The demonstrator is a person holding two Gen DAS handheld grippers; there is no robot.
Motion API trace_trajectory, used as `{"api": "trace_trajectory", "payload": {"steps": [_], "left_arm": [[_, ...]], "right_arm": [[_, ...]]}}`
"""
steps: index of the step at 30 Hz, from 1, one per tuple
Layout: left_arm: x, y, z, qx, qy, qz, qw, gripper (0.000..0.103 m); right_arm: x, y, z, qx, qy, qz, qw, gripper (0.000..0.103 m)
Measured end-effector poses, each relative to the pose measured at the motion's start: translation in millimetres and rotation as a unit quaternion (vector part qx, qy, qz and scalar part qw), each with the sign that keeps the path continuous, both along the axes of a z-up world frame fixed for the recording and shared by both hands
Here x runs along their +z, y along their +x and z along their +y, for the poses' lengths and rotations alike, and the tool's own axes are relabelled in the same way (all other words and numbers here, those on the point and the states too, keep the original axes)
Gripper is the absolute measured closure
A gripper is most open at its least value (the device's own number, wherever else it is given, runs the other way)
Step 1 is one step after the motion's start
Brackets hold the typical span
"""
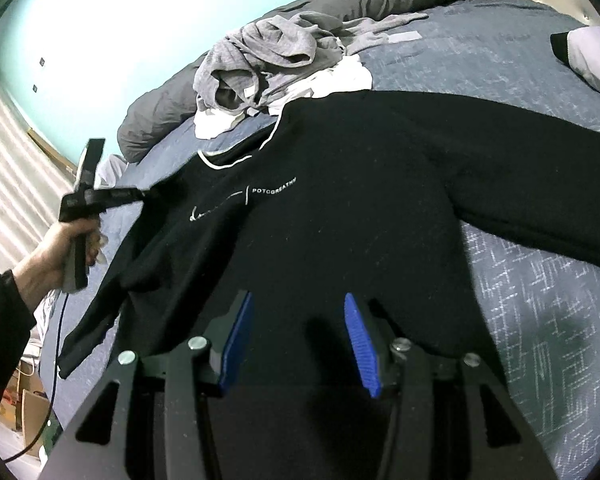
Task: Fold clothes
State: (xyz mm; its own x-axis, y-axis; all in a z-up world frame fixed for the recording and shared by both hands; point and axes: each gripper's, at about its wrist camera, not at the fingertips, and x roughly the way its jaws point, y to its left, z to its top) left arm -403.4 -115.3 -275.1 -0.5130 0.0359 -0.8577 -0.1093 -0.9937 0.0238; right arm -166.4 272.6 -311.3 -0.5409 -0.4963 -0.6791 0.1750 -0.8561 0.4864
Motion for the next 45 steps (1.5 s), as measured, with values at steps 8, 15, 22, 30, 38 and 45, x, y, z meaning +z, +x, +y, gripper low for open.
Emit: {"api": "trace_trajectory", "payload": {"steps": [8, 15, 22, 30, 38, 45], "left_arm": [[5, -36, -7, 0.02, -0.008, -0.008, 0.9997, 0.09], [-27, -49, -8, 0.032, -0.022, -0.029, 0.9988, 0.088], [-17, -41, -25, 0.048, 0.013, -0.015, 0.9987, 0.058], [17, 22, -96, 0.07, 0.027, -0.008, 0.9971, 0.049], [7, 128, -175, 0.099, 0.04, -0.031, 0.9938, 0.049], [-17, 187, -234, 0.141, 0.022, -0.063, 0.9878, 0.049]], "right_arm": [[-2, -1, 1, 0.005, -0.005, 0.0, 1.0, 0.055], [-4, -3, 6, 0.001, -0.013, -0.004, 1.0, 0.055], [-1, -3, 6, 0.001, -0.019, -0.001, 1.0, 0.055], [4, -2, 7, 0.0, -0.027, 0.003, 1.0, 0.055], [9, 1, -4, 0.011, -0.027, 0.009, 1.0, 0.055], [10, 5, -23, 0.028, -0.023, 0.011, 0.999, 0.055]]}}
